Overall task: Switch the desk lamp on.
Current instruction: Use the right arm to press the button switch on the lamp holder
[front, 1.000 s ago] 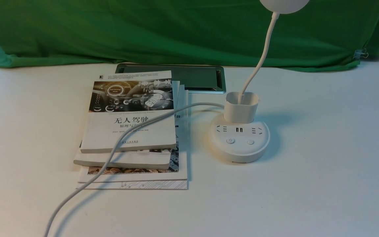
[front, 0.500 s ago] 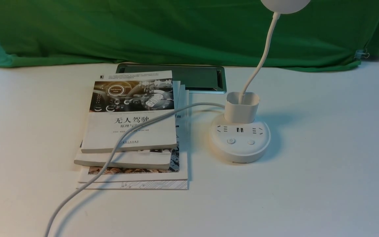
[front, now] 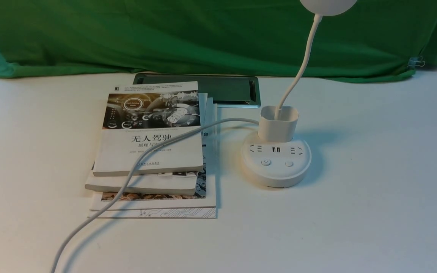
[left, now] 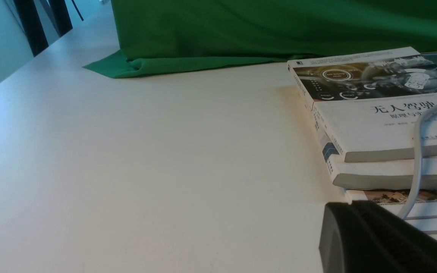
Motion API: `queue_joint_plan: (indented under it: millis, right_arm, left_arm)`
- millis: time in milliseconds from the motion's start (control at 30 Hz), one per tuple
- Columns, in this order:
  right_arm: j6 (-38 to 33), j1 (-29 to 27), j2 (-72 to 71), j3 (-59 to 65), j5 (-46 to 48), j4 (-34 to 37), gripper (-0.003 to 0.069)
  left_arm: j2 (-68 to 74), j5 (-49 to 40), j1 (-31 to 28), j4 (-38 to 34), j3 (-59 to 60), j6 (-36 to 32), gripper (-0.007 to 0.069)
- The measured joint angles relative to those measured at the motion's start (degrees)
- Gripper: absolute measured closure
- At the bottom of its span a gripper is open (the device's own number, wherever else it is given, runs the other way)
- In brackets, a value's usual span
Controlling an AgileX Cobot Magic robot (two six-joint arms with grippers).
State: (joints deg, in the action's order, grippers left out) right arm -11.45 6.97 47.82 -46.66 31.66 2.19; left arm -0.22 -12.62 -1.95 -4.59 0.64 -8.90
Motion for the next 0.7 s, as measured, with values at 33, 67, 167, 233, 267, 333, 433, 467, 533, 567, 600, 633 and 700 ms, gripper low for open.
queue_joint_plan:
  millis: [33,67,167,233,267,333,433,467,533,567,600,633,700]
  right_arm:
    - [-0.7,0.9,2.0,-1.2,1.8,0.0,0.0631]
    - [-1.6,2.4,4.6,-2.8,4.2,0.1,0.0631]
    - [-3.8,7.3,13.3,-8.9,11.7,0.3,0.0631]
    - [-4.8,10.4,19.4,-13.4,15.7,0.5,0.0631]
    - [-5.1,11.9,21.8,-15.2,16.9,0.5,0.0631]
    - [-5.1,13.6,25.7,-18.1,18.1,0.5,0.0631]
    - [-5.3,17.1,32.9,-23.4,18.5,0.5,0.0631]
    - [-5.5,18.4,36.3,-25.7,18.5,0.5,0.0631]
    - [-5.5,19.7,40.7,-28.5,18.6,0.7,0.0631]
    - [-5.5,20.1,43.0,-29.6,18.5,0.7,0.0630]
    - [-5.5,20.4,45.3,-30.4,18.5,0.7,0.0629]
    - [-5.4,20.4,47.4,-31.3,18.3,0.7,0.0629]
    - [-4.9,20.3,51.2,-32.4,17.6,0.1,0.0629]
  left_arm:
    - [0.0,0.0,0.0,0.0,0.0,0.0,0.0603]
    - [0.0,0.0,0.0,0.0,0.0,0.0,0.0603]
    - [0.0,0.0,0.0,0.0,0.0,0.0,0.0603]
    - [0.0,0.0,0.0,0.0,0.0,0.0,0.0603]
    - [0.0,0.0,0.0,0.0,0.0,0.0,0.0603]
    - [0.0,0.0,0.0,0.0,0.0,0.0,0.0603]
    - [0.0,0.0,0.0,0.0,0.0,0.0,0.0603]
    - [0.0,0.0,0.0,0.0,0.0,0.0,0.0603]
    - [0.0,0.0,0.0,0.0,0.0,0.0,0.0603]
    - [0.0,0.0,0.0,0.0,0.0,0.0,0.0603]
    - [0.0,0.0,0.0,0.0,0.0,0.0,0.0603]
    - [0.0,0.0,0.0,0.0,0.0,0.0,0.0603]
    - [0.0,0.0,0.0,0.0,0.0,0.0,0.0603]
